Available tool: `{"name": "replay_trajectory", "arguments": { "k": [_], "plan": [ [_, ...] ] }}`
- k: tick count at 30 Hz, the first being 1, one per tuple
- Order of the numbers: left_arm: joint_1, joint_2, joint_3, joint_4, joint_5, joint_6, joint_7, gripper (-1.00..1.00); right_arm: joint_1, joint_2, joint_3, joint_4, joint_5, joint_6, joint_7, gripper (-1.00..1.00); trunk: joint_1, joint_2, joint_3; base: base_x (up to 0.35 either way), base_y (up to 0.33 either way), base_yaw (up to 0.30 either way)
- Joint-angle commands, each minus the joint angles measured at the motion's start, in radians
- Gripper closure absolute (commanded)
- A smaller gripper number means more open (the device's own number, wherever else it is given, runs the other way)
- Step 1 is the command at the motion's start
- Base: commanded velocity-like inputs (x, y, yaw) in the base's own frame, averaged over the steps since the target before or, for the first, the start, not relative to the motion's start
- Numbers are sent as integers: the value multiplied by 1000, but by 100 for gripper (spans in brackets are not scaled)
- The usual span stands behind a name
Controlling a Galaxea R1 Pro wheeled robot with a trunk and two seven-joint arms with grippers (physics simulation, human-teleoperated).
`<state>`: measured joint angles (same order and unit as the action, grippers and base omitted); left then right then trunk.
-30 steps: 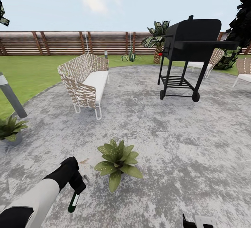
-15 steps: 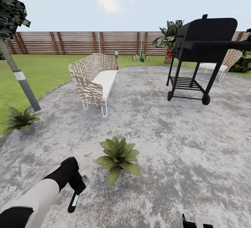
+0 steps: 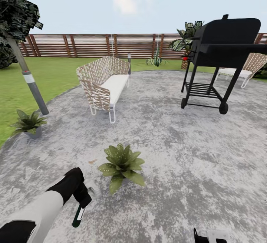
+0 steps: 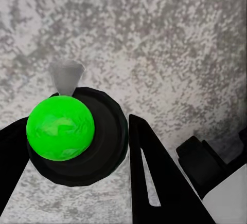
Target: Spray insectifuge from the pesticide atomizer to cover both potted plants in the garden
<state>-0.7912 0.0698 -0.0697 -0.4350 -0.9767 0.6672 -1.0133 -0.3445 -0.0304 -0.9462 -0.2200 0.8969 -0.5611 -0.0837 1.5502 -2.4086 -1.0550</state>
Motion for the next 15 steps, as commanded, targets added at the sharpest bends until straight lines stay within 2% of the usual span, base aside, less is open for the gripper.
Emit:
{"name": "replay_trajectory", "arguments": {
  "k": [1,5,8,15],
  "plan": [
    [0,1,-5,-1,-2,8,-7,100,-1,0,-4,2,11,-3,-7,-100,0,0,-1,74,-271,58],
    [15,1,-5,-2,-1,8,-7,100,-1,0,-5,2,11,-3,-7,-100,0,0,-1,76,-271,219],
    [33,1,-5,-1,-2,8,19,100,-1,0,-4,2,11,-3,-7,-100,0,0,-1,77,-250,271],
    [36,1,-5,23,22,8,36,100,-1,0,-4,2,11,-3,-7,-100,0,0,-1,83,-145,271]
  ]
}}
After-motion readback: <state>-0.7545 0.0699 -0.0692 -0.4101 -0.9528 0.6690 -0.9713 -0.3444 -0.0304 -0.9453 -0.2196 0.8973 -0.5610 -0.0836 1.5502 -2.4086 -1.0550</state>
